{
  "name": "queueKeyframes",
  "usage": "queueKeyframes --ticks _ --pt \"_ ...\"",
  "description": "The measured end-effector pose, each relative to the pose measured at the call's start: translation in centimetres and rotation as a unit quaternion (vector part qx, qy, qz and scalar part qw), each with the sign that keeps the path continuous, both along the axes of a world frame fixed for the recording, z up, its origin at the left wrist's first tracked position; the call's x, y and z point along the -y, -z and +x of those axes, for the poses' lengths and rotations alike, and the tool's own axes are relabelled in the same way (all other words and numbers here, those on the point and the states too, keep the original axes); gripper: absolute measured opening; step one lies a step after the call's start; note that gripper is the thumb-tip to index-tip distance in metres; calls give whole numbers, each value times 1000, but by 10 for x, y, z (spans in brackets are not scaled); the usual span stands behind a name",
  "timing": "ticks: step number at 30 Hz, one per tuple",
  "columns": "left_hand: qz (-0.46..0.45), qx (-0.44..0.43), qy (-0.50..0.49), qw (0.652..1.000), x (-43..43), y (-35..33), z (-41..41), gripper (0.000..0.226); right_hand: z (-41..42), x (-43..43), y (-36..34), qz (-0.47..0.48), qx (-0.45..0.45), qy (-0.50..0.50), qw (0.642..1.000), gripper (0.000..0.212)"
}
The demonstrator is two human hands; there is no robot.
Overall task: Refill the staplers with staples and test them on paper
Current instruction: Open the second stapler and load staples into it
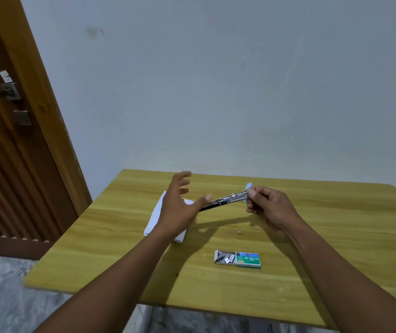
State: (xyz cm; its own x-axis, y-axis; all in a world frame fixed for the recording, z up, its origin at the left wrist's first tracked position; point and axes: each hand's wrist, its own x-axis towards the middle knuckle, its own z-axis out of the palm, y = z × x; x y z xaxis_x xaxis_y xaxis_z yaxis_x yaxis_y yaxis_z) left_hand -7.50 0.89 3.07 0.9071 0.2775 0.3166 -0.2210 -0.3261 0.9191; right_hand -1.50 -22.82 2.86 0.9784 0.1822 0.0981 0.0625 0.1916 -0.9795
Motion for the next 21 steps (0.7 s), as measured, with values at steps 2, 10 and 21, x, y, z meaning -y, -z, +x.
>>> queueKeyframes --ticks 2,10,21 --pt "135 -4 81 988 -2 -2 0 58 1 -1 -1 -21 15 -25 999 13" --pt "340 36 126 931 11 -7 -2 42 -4 -10 -5 -39 4 -71 997 18" --pt "358 57 174 915 27 -12 -6 55 -10 -6 -8 -36 -22 -71 997 16"
